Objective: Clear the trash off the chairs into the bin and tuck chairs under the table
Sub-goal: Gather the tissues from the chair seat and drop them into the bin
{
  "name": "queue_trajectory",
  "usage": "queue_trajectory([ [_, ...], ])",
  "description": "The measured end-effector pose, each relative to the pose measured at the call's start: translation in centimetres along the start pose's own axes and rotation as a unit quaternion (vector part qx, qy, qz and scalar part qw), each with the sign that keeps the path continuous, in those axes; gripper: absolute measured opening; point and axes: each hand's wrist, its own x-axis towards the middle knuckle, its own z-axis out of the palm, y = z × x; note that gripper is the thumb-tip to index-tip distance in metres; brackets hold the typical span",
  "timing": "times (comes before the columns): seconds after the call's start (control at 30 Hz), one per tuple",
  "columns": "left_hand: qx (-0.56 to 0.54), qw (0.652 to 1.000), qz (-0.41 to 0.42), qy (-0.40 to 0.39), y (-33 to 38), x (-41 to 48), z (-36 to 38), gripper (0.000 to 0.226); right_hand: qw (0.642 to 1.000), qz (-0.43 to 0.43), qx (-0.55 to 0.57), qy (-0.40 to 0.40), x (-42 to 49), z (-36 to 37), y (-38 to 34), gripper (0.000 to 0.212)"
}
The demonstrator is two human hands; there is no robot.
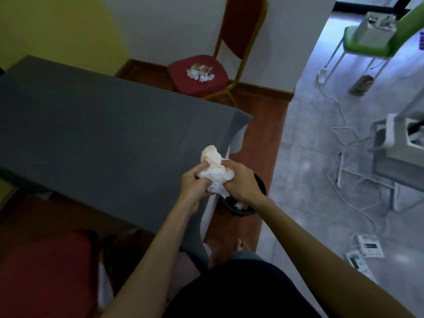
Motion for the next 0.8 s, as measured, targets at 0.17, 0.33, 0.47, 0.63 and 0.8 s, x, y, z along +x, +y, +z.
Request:
queue_trajectory([
  [0.17,0.03,0.999,-0.041,0.009,-0.6,4.1,6.3,0.056,0.999,0.028,-0.014,-0.014,2.1,-5.0,4.0,0.035],
  [0.33,0.083,0.995,-0.06,-0.004,-2.1,8.0,9.8,0.054,0.994,0.104,-0.015,-0.028,4.7,-5.8,8.9,0.052],
  [0.47,0.151,0.983,-0.095,-0.032,-5.6,10.1,11.3,0.054,0.982,0.177,-0.032,-0.062,5.3,-4.0,13.4,0.051],
  [0.63,0.203,0.971,-0.129,-0.018,-11.2,14.9,14.8,0.027,0.97,0.224,-0.042,-0.088,6.8,-0.9,20.5,0.058],
  [0.8,0.229,0.948,-0.22,-0.022,-19.7,22.4,17.2,0.031,0.954,0.277,-0.039,-0.112,9.9,4.4,30.1,0.056],
])
